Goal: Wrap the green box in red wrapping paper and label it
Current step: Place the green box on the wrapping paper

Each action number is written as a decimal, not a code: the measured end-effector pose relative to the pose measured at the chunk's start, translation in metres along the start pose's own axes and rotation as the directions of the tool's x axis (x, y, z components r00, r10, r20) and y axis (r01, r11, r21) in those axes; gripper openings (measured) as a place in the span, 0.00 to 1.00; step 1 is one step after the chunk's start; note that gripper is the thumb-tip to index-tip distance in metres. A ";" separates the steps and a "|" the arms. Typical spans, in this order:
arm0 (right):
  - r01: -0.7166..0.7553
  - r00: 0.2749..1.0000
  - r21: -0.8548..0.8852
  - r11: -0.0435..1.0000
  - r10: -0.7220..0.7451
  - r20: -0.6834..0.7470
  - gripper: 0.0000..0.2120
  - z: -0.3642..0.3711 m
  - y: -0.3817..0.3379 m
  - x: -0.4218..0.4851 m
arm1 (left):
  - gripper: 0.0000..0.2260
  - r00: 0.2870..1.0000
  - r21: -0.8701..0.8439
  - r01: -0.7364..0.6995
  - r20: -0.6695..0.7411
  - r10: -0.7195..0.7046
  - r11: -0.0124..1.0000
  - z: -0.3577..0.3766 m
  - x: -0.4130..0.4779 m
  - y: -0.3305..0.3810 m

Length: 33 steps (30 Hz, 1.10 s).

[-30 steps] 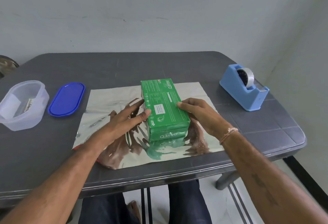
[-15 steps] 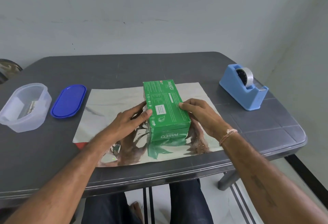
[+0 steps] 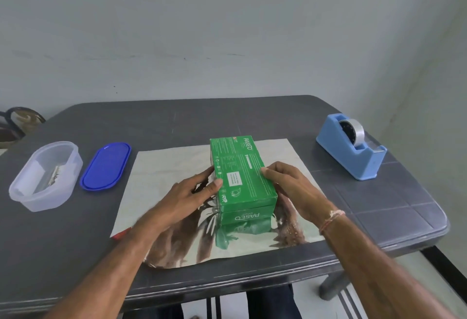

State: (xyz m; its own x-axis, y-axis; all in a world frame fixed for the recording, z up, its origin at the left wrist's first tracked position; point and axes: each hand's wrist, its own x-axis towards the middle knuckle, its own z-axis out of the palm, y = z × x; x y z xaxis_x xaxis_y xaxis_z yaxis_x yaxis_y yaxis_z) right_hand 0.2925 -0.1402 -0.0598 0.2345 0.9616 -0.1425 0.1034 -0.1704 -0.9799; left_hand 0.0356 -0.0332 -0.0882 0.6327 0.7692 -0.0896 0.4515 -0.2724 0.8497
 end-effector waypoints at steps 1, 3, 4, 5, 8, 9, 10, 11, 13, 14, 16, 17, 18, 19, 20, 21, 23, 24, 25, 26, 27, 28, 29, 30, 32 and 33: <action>0.000 1.000 -0.007 1.000 0.000 0.005 0.20 0.000 0.000 0.001 | 0.32 1.000 0.009 0.004 -0.002 -0.004 1.000 0.000 0.000 0.001; 0.004 1.000 -0.003 1.000 -0.004 0.000 0.18 0.000 -0.001 0.002 | 0.33 1.000 0.024 0.010 -0.008 -0.010 1.000 0.000 -0.001 0.002; 0.004 1.000 0.011 1.000 -0.004 -0.004 0.17 -0.001 0.000 0.002 | 0.33 1.000 0.033 0.010 -0.009 -0.010 0.999 0.001 -0.001 0.003; -0.001 1.000 0.022 1.000 0.001 -0.007 0.16 -0.001 0.000 0.003 | 0.33 1.000 0.042 0.010 -0.006 -0.010 0.999 0.001 -0.002 0.003; -0.009 1.000 0.044 0.999 0.009 -0.012 0.13 -0.003 0.001 0.002 | 0.32 1.000 0.068 0.012 0.010 -0.012 0.998 0.000 0.000 0.004; -0.011 1.000 0.044 0.999 0.012 -0.018 0.13 -0.002 0.002 0.002 | 0.32 1.000 0.075 0.015 0.012 -0.016 0.997 0.000 0.000 0.004; -0.013 1.000 0.045 0.999 0.014 -0.023 0.12 -0.002 0.002 0.002 | 0.32 1.000 0.083 0.019 0.015 -0.020 0.996 -0.001 0.001 0.004; -0.014 1.000 0.047 0.999 0.016 -0.025 0.12 -0.002 0.002 0.001 | 0.31 1.000 0.095 0.021 0.017 -0.023 0.995 -0.001 0.001 0.004; -0.009 1.000 0.052 0.999 0.011 -0.026 0.12 -0.001 0.002 0.001 | 0.31 1.000 0.118 0.009 0.016 -0.011 0.993 0.000 0.001 0.004; -0.009 1.000 0.056 0.998 0.011 -0.027 0.12 -0.001 0.003 0.001 | 0.30 1.000 0.127 -0.001 0.014 -0.001 0.992 0.001 0.000 0.004; -0.014 0.999 0.068 0.998 0.016 -0.030 0.12 -0.003 0.005 0.002 | 0.29 1.000 0.142 -0.018 0.016 0.016 0.990 0.003 0.000 0.005; -0.017 0.999 0.077 0.997 0.019 -0.031 0.12 -0.004 0.006 0.002 | 0.30 1.000 0.151 -0.018 0.016 0.016 0.988 0.004 0.001 0.005; -0.022 0.999 0.087 0.996 0.025 -0.032 0.13 -0.005 0.007 0.003 | 0.32 1.000 0.161 -0.007 0.013 0.005 0.987 0.004 0.001 0.005; -0.031 0.999 0.094 0.995 0.035 -0.039 0.13 -0.005 0.008 0.003 | 0.33 1.000 0.176 0.009 0.005 -0.010 0.984 0.005 0.001 0.005; -0.035 0.998 0.108 0.994 0.040 -0.048 0.13 -0.005 0.008 0.003 | 0.33 1.000 0.190 0.023 -0.001 -0.024 0.982 0.005 0.002 0.005; -0.037 0.997 0.124 0.992 0.044 -0.058 0.13 -0.005 0.009 0.003 | 0.34 0.999 0.204 0.033 -0.005 -0.032 0.978 0.006 0.002 0.006; -0.035 0.996 0.139 0.990 0.047 -0.078 0.12 -0.005 0.008 0.003 | 0.34 0.999 0.216 0.039 -0.004 -0.039 0.976 0.007 0.002 0.010; -0.036 0.995 0.138 0.990 0.048 -0.082 0.12 -0.005 0.008 0.003 | 0.33 0.999 0.211 0.043 -0.003 -0.044 0.976 0.007 0.001 0.011; -0.040 0.996 0.133 0.990 0.050 -0.080 0.12 -0.005 0.007 0.003 | 0.33 0.999 0.204 0.051 -0.003 -0.051 0.978 0.007 0.001 0.012; -0.042 0.996 0.130 0.991 0.052 -0.076 0.12 -0.004 0.006 0.002 | 0.32 0.998 0.194 0.056 -0.004 -0.056 0.979 0.007 0.002 0.011; -0.047 0.996 0.127 0.991 0.057 -0.074 0.12 -0.004 0.005 0.001 | 0.33 0.999 0.185 0.054 -0.005 -0.054 0.981 0.007 0.002 0.010; -0.051 0.996 0.133 0.990 0.061 -0.071 0.12 -0.004 0.004 0.000 | 0.34 0.999 0.177 0.052 -0.004 -0.052 0.983 0.007 0.002 0.008; -0.052 0.996 0.138 0.989 0.062 -0.071 0.12 -0.005 0.003 -0.001 | 0.34 0.999 0.170 0.047 -0.003 -0.047 0.984 0.007 0.003 0.009; -0.051 0.996 0.135 0.989 0.061 -0.070 0.12 -0.004 0.003 -0.002 | 0.35 0.999 0.157 0.049 -0.006 -0.049 0.986 0.006 0.003 0.009; -0.054 0.996 0.129 0.990 0.063 -0.069 0.12 -0.004 0.002 -0.002 | 0.37 0.998 0.126 0.057 -0.027 -0.054 0.990 0.006 0.003 0.012; -0.055 0.996 0.134 0.989 0.064 -0.065 0.12 -0.004 0.002 -0.002 | 0.36 0.998 0.112 0.050 -0.037 -0.046 0.992 0.007 0.003 0.012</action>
State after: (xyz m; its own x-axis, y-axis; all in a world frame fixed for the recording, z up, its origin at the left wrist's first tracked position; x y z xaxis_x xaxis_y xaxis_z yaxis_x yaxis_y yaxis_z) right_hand 0.2962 -0.1437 -0.0607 0.3029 0.9328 -0.1955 -0.0403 -0.1924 -0.9805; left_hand 0.0471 -0.0382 -0.0814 0.5873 0.8020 -0.1094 0.5505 -0.2967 0.7803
